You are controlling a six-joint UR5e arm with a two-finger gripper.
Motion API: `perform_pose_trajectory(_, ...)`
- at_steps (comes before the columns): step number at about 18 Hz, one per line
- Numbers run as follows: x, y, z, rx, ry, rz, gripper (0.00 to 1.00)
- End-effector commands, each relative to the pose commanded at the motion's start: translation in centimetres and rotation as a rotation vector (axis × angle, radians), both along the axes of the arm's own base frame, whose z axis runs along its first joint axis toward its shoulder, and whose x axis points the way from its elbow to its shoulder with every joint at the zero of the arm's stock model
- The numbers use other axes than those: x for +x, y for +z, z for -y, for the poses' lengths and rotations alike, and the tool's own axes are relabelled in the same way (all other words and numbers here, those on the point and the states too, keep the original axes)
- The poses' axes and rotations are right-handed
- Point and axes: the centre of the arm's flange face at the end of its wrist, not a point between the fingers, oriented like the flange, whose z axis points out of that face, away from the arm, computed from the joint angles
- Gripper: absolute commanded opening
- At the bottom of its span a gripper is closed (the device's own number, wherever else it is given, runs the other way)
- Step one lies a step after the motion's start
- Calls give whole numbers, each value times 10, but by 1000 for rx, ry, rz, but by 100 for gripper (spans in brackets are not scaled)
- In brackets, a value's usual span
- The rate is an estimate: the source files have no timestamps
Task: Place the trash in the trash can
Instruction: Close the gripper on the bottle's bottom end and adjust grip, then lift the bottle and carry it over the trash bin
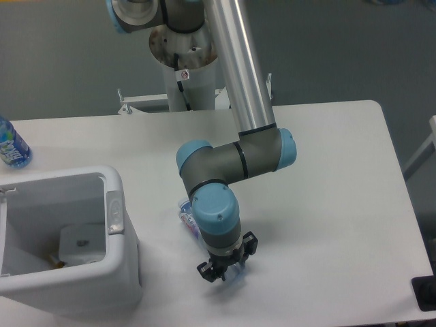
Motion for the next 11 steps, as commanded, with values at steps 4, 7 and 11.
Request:
perform_pose_trajectory(4, -3, 40, -4, 52, -7, -44, 56)
perform_pose_trajectory(7, -16, 123, -3, 178, 8, -106, 56)
perform_pose_trajectory(11, -46, 236, 23, 418, 44, -122, 56)
